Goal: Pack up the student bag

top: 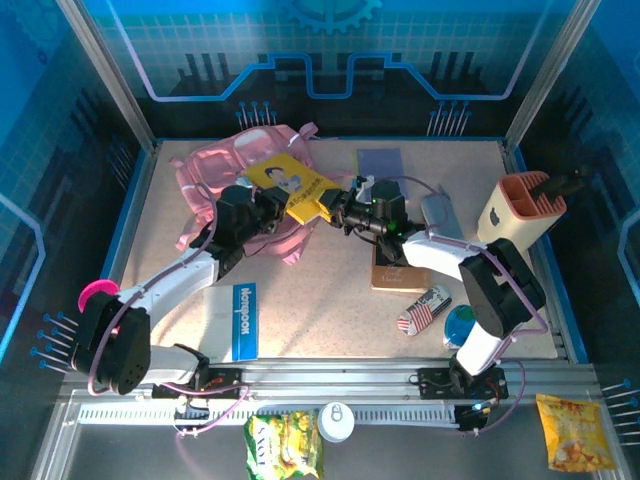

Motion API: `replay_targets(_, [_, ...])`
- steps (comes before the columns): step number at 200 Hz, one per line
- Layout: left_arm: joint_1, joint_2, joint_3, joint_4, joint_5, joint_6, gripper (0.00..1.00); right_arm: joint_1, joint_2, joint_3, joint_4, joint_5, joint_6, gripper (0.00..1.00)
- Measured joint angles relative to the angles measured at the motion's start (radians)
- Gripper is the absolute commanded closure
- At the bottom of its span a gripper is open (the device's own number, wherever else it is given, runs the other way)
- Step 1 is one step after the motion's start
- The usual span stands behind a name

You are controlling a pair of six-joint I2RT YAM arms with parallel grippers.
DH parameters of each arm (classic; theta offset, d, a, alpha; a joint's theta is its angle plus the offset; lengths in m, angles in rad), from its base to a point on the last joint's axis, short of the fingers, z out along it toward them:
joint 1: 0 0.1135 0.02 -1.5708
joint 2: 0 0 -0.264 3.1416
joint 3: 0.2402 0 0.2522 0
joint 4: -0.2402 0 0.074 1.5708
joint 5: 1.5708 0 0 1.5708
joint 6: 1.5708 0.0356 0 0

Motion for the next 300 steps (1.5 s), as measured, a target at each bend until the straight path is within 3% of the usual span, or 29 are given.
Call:
replay_targets(25, [-0.003,-0.01,0.003,-0.089,-0.007,0.058,0.43,-0.011,-0.039,0.0,-0.085,0.005,-0.063,0.92])
replay_targets(66, [0.0,-0.027,0.024,-0.299,-0.1,0.274,0.24,-0.052,-0.109,-0.008,-0.281,0.061,-0.195,0.93])
replay_targets(110, [0.006,0.08,0.105,-0.414,-0.132,0.541,0.21,-0.101,-0.203,-0.029,-0.433,0.118,-0.318,0.93])
replay_targets(157, [0.006,0.277,0.223,-0.439,-0.047,0.724,0.23,-0.143,-0.257,-0.05,-0.512,0.158,-0.382,0.92])
replay_targets(206, [-0.031,0.381,0.264,-0.467,0.003,0.758,0.25,-0.182,-0.301,-0.08,-0.562,0.179,-0.411,0.92])
replay_targets(300, [-0.223,0.397,0.282,-0.502,0.04,0.703,0.26,-0.229,-0.357,-0.113,-0.654,0.219,-0.438,0.92])
